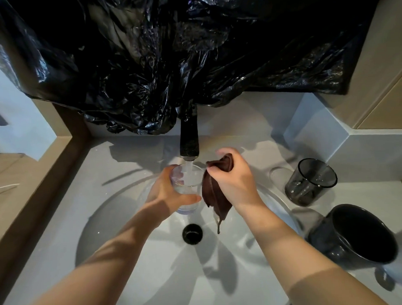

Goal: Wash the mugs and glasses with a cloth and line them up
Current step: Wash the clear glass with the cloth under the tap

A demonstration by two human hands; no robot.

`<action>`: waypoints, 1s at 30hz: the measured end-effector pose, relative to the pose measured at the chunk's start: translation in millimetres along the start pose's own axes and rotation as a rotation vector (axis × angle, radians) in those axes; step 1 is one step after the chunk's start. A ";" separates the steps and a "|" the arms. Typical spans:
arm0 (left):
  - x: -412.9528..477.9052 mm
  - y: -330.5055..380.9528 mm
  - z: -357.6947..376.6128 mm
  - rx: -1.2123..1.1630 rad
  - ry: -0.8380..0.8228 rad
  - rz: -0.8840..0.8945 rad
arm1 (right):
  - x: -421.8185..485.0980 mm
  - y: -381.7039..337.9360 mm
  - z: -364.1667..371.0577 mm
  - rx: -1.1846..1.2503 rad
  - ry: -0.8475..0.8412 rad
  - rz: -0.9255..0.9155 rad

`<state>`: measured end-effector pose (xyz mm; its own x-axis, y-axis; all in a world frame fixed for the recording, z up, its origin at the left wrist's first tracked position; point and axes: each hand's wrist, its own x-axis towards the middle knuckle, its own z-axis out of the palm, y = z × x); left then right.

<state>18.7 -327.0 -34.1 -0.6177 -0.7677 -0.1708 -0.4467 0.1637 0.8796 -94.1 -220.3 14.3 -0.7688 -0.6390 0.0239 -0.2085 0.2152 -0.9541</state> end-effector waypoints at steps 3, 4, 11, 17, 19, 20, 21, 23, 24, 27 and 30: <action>0.9 3.2 -3.4 0.000 -0.008 -0.016 | 8.4 -32.1 -7.0 -0.132 0.011 -0.135; 0.2 5.3 -4.4 0.011 -0.014 -0.013 | 14.2 -43.9 -8.0 -0.172 -0.004 -0.146; -10.3 14.7 -11.7 0.057 -0.065 0.003 | 39.3 -64.6 -5.1 -0.532 -0.114 -0.121; -18.5 1.8 -16.0 0.078 -0.094 -0.046 | 17.6 -29.9 -9.1 -0.336 -0.110 -0.109; -23.0 -4.3 -16.7 0.100 -0.140 -0.084 | 3.1 -9.9 -7.8 -0.213 -0.075 -0.066; -25.6 -8.2 -16.9 0.147 -0.158 -0.096 | -5.1 0.8 -6.9 -0.202 -0.083 -0.012; -28.2 -11.9 -16.7 0.243 -0.174 -0.097 | -13.8 12.3 -6.2 -0.216 -0.103 0.048; -34.7 -19.6 -15.0 0.493 -0.216 -0.069 | -30.9 36.3 -5.0 -0.244 -0.156 0.147; -38.6 -23.0 -13.6 0.595 -0.243 -0.056 | -38.6 46.4 -4.0 -0.252 -0.178 0.184; -50.8 -30.2 -9.5 0.867 -0.325 -0.029 | -57.2 69.8 -0.3 -0.277 -0.198 0.268; -60.6 -30.6 -5.7 1.188 -0.386 0.045 | -68.7 77.7 0.0 -0.295 -0.216 0.348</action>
<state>73.4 -288.9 -48.1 -0.7072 -0.5479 -0.4468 -0.6034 0.7971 -0.0224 -57.4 -159.7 -61.4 -0.6868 -0.6239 -0.3729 -0.1482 0.6225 -0.7685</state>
